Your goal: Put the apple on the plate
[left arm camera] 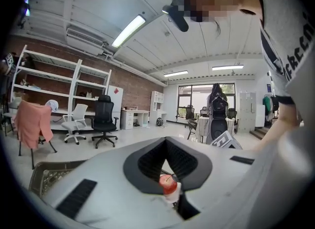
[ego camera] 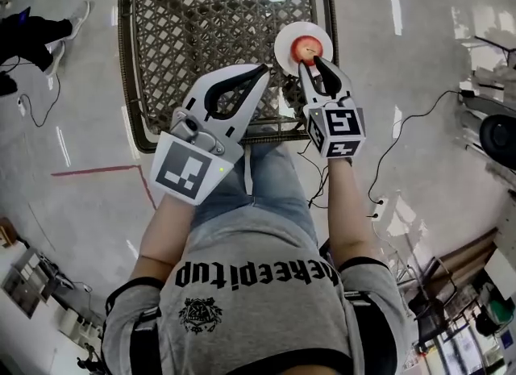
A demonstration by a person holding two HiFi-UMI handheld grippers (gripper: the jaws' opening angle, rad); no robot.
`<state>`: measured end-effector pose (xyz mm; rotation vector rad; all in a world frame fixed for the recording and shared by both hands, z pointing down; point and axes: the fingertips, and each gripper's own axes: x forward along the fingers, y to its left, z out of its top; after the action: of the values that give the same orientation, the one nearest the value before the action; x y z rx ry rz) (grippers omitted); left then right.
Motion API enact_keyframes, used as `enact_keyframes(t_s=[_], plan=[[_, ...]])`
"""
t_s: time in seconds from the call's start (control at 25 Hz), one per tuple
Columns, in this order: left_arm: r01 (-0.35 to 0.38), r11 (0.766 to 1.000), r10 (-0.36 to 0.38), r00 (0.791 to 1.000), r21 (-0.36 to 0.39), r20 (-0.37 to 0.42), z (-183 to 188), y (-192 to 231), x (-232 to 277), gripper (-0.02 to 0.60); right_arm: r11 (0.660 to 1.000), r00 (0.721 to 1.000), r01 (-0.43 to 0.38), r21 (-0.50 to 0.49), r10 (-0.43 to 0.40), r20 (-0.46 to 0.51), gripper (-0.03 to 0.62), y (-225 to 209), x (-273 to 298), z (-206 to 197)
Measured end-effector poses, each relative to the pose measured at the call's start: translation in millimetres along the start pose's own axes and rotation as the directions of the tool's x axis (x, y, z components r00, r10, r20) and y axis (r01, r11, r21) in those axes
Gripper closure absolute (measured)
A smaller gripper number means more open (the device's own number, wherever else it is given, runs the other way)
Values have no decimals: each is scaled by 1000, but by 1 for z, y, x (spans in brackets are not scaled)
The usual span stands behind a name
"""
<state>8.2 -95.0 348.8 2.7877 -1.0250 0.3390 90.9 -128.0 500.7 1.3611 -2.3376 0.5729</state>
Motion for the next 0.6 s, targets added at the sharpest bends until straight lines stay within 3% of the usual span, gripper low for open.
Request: enact_keyframes(t_s=[0.2, 0.6], plan=[[39, 999, -39, 999, 18, 22, 11, 2, -14, 561, 999, 997, 31, 17, -32, 63, 593, 15, -20, 26], [114, 993, -115, 992, 38, 50, 20, 5, -26, 561, 999, 990, 52, 10, -53, 134, 599, 45, -49, 59]])
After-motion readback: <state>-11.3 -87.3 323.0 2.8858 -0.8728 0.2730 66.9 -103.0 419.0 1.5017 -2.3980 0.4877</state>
